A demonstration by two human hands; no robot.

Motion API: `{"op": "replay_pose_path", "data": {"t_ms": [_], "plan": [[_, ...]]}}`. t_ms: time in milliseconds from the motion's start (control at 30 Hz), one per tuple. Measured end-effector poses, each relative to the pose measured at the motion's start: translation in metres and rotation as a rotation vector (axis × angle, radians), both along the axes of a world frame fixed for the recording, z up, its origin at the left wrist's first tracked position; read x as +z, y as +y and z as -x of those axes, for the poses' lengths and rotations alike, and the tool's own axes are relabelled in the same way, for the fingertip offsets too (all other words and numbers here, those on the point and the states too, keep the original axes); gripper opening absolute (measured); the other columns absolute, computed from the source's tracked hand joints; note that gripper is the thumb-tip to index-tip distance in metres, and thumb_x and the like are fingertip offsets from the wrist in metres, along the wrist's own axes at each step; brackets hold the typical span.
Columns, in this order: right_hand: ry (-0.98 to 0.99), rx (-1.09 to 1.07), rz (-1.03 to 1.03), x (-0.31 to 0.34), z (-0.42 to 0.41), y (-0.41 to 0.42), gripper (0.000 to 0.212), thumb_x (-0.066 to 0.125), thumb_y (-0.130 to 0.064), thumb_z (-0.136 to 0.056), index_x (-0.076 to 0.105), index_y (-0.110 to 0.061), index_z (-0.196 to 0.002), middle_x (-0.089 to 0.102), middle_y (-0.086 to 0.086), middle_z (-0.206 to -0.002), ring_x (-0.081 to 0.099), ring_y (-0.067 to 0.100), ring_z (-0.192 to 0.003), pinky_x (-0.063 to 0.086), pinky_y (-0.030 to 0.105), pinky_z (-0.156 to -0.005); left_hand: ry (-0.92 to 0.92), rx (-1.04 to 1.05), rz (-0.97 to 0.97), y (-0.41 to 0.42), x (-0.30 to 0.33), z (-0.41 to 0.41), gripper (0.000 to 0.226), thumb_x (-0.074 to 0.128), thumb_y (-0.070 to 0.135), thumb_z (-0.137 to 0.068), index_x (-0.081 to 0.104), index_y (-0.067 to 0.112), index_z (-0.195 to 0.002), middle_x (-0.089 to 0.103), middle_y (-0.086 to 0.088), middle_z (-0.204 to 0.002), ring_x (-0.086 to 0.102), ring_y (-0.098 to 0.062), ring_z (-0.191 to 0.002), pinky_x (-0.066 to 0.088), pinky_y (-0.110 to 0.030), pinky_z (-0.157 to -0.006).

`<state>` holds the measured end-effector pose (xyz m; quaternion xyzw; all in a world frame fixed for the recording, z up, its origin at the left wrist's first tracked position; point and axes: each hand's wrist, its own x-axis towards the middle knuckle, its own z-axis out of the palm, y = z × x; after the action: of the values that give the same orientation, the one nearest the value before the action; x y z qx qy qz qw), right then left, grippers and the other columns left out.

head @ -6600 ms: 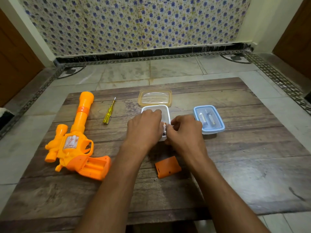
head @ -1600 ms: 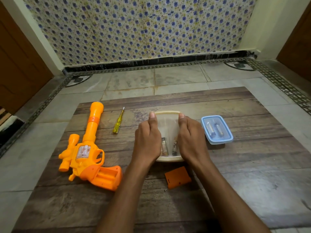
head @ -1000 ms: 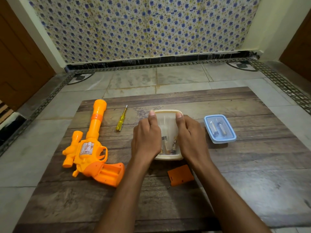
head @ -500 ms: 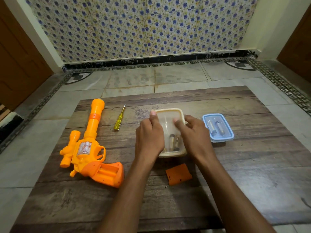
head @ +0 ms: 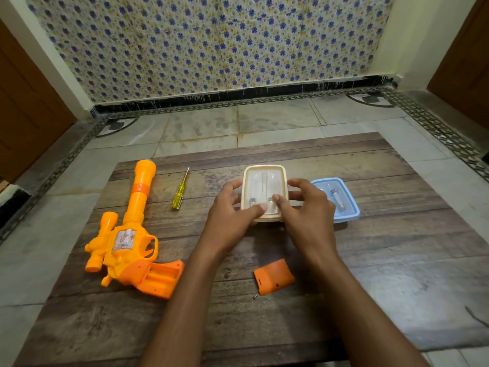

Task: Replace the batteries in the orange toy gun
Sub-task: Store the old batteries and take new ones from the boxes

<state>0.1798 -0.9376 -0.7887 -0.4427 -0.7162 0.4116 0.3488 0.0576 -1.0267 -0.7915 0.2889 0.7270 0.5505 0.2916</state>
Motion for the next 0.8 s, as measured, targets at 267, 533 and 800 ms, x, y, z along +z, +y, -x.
{"op": "replay_pose_path", "data": {"t_ms": [267, 533, 800], "plan": [[-0.084, 0.139, -0.067, -0.003, 0.006, 0.009, 0.028, 0.054, -0.008, -0.098, 0.073, -0.016, -0.117, 0.077, 0.002, -0.108, 0.068, 0.012, -0.097, 0.042, 0.002, -0.074, 0.33, -0.025, 0.036, 0.0, -0.01, -0.005, 0.057, 0.085, 0.03, -0.076, 0.064, 0.034, -0.129, 0.076, 0.016, -0.112, 0.07, 0.001, -0.103, 0.059, -0.038, -0.094], [-0.063, 0.066, -0.359, 0.004, -0.005, 0.007, 0.026, 0.065, -0.004, -0.089, 0.072, -0.003, -0.114, 0.074, 0.014, -0.111, 0.068, 0.029, -0.099, 0.055, 0.04, -0.09, 0.407, -0.004, 0.051, 0.003, -0.01, -0.011, 0.051, 0.083, 0.032, -0.08, 0.065, 0.032, -0.128, 0.075, 0.018, -0.112, 0.069, 0.005, -0.1, 0.059, -0.034, -0.093], [-0.379, -0.166, -0.32, 0.004, -0.037, 0.023, 0.042, 0.067, -0.026, -0.079, 0.071, -0.018, -0.12, 0.055, 0.011, -0.14, 0.051, 0.038, -0.126, 0.04, 0.052, -0.103, 0.427, -0.046, 0.052, 0.007, -0.011, -0.014, 0.056, 0.077, 0.036, -0.086, 0.057, 0.036, -0.138, 0.072, 0.018, -0.121, 0.066, -0.002, -0.109, 0.056, -0.036, -0.097]]}}
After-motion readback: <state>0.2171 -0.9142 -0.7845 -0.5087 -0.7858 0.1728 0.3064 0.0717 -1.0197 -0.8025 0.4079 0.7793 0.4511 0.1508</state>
